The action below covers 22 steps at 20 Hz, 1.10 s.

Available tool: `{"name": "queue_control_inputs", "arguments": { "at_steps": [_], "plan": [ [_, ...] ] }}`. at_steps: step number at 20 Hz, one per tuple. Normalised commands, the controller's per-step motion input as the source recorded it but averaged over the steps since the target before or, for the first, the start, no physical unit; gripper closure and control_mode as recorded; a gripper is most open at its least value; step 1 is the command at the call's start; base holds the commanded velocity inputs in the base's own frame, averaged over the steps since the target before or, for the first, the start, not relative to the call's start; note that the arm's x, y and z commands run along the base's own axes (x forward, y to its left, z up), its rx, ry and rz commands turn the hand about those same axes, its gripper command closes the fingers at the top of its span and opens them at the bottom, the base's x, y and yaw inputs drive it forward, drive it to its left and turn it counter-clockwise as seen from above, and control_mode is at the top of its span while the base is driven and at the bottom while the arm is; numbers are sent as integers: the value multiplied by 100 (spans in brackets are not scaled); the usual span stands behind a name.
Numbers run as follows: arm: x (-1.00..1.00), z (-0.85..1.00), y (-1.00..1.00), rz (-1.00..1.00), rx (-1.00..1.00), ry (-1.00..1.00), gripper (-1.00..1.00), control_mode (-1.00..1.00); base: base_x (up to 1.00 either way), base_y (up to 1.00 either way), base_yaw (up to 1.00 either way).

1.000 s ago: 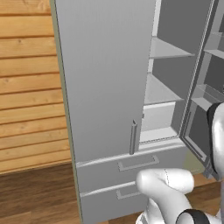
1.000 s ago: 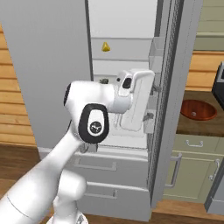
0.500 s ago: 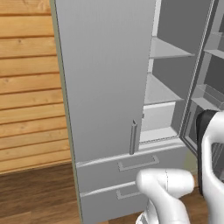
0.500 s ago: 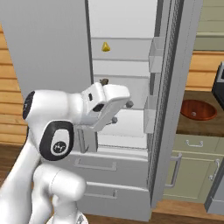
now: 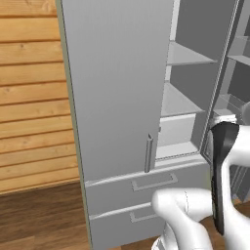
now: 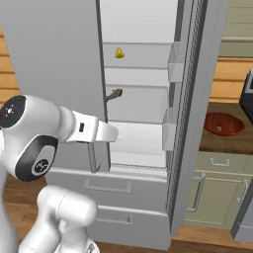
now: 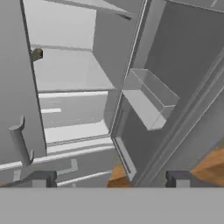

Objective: Grab a lemon wedge from the fridge and one ice cube from the ice bowl, and put them in the glass of lemonade.

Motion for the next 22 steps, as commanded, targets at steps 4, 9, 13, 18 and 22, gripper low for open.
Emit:
{"name": "queue_control_inputs", "arguments": {
  "at_steps": [4, 9, 13, 18, 22],
  "plan": [
    [7, -97, 68, 9, 85, -5, -100, -100, 0, 0, 0],
    [2, -31, 61, 13, -12, 33, -100, -100, 0, 0, 0],
    [62, -51, 89, 11, -41, 46, -100, -100, 0, 0, 0],
    [63, -99, 27, 12, 7, 4, -100, -100, 0, 0, 0],
    [84, -68, 21, 12, 11, 0, -100, -100, 0, 0, 0]
  ]
}}
